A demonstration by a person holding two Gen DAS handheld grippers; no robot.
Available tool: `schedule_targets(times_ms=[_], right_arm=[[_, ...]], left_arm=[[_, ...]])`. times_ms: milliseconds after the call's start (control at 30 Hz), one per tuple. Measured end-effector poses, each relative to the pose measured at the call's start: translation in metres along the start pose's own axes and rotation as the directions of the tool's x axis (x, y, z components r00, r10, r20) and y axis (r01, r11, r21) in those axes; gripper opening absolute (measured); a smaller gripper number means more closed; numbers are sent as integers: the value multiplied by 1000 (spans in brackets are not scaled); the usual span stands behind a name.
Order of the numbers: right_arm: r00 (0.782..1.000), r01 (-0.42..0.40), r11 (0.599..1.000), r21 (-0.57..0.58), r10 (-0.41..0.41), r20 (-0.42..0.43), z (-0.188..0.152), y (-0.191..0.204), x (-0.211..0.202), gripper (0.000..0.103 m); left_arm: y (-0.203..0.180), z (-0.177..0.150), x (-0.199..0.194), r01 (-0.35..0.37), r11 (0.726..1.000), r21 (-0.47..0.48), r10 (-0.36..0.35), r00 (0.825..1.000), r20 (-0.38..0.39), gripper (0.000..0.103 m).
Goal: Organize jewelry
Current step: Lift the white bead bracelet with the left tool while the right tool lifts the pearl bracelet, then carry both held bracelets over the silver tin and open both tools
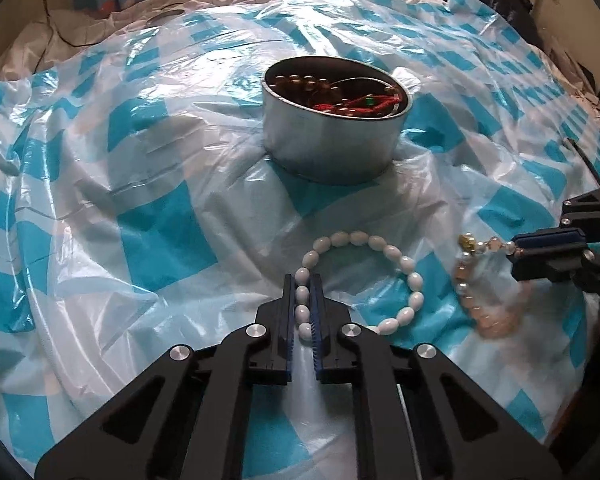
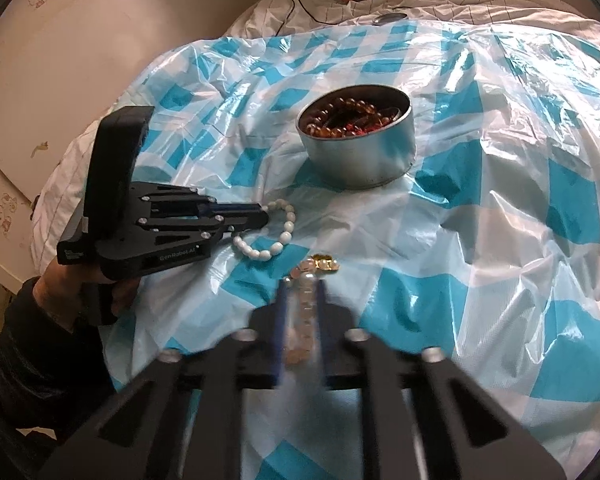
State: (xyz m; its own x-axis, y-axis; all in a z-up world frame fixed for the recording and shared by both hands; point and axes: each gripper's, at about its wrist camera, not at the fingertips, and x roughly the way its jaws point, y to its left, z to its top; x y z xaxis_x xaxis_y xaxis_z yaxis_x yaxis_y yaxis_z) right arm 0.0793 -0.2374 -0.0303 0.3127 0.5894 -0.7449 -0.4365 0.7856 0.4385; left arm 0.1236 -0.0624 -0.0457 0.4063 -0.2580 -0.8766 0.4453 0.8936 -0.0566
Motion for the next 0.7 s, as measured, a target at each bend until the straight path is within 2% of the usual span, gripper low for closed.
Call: schedule_targets(times_ms=[100, 200, 333, 500, 700], right_arm=[[998, -35, 999, 20, 34, 43, 5, 0, -9, 9], [992, -85, 995, 55, 80, 95, 11, -4, -18, 9], [980, -145, 983, 113, 127, 156, 19, -13, -29, 9], [967, -176, 974, 143, 143, 211, 32, -16, -37, 9], [952, -184, 971, 156, 136, 276, 48, -24, -42, 9]], left_arm=[[3, 2, -12, 80, 996, -41, -79, 996, 36, 6], [11, 9, -31, 170, 982, -85, -162, 982, 102, 6], [16, 15, -48, 251, 961, -113, -232, 960, 159, 6], [12, 27, -71, 283, 953, -110, -254, 941, 222, 6], [10, 44, -87, 294, 949, -117, -253, 927, 276, 6]])
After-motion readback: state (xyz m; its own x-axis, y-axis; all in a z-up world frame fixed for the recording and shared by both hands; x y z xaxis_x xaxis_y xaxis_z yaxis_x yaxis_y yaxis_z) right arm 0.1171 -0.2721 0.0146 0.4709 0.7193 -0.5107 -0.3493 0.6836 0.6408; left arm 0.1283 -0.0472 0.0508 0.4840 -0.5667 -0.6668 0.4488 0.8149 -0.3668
